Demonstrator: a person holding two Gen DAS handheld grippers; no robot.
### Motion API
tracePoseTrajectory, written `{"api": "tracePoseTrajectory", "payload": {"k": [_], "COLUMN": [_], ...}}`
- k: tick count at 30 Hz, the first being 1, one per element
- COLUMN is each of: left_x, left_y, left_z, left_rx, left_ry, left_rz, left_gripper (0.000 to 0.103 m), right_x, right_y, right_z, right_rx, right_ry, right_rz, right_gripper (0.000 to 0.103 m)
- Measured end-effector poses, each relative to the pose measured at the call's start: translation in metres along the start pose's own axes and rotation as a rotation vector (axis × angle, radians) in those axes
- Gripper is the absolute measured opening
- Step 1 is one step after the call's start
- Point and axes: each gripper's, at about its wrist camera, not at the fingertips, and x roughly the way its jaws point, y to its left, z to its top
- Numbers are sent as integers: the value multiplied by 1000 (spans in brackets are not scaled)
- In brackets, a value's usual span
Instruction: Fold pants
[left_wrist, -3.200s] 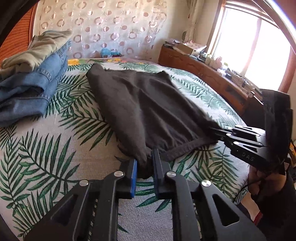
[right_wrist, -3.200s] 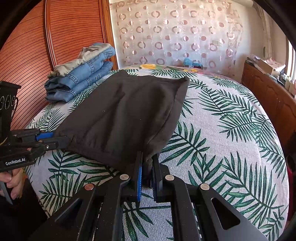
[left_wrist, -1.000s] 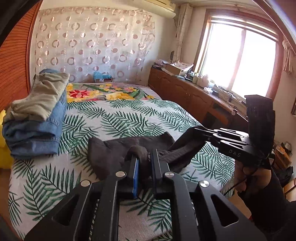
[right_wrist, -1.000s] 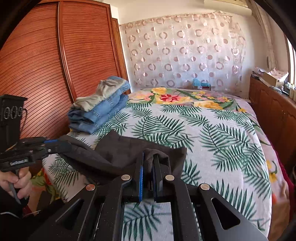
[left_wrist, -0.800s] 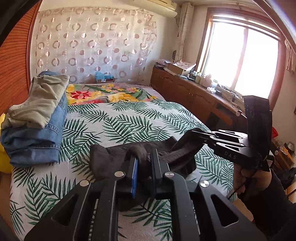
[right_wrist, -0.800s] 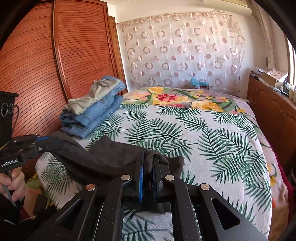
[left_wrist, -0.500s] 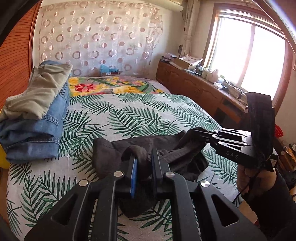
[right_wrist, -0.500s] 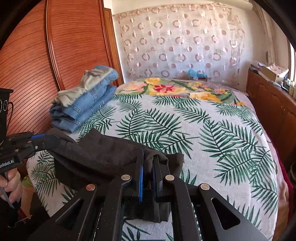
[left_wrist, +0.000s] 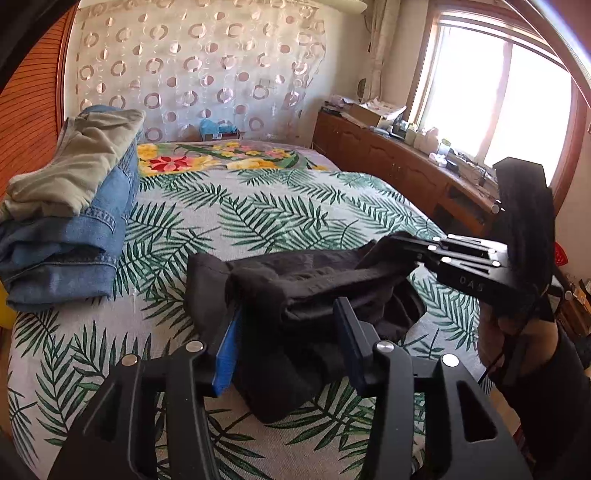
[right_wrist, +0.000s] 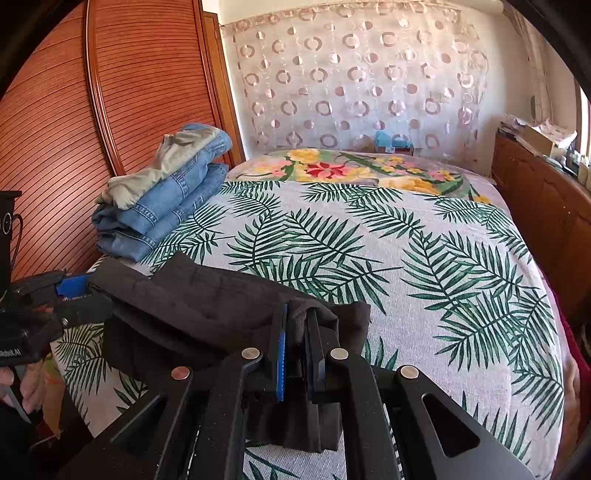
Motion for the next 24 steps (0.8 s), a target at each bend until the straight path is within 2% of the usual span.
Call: {"api": "tracePoseTrajectory", "payload": {"k": [1,3,5,7,13,18,24], "left_x": [1,2,3,4,10,20,27], "left_y": [1,2,3,4,12,21,35], "left_z": [-1,-4,-6,-7,-9,-8,-2], "left_rx": [-1,-5,-6,-5,-15,-21,-40], "left_ry": [5,10,11,15,27,40,44], "left_rz": [-1,-6,-10,-1,37,70,117], "left_gripper": [53,67,72,72,73,73,73], "right_x": [0,-3,-5,-11,-27,-18,8], "right_y": [0,0,0,-1,-7,-6,-5], "right_z": [0,0,1,0,-10,-23,-9], "right_rx": [-2,-4,-12,-20,-32,-80,-92], "right_ry": [-4,-12,-20,-31,-32,39,107], "right_rz": [-1,-4,-16,-29,-14,-28,-46], "right_gripper": [11,17,25,33,42,43,43]}}
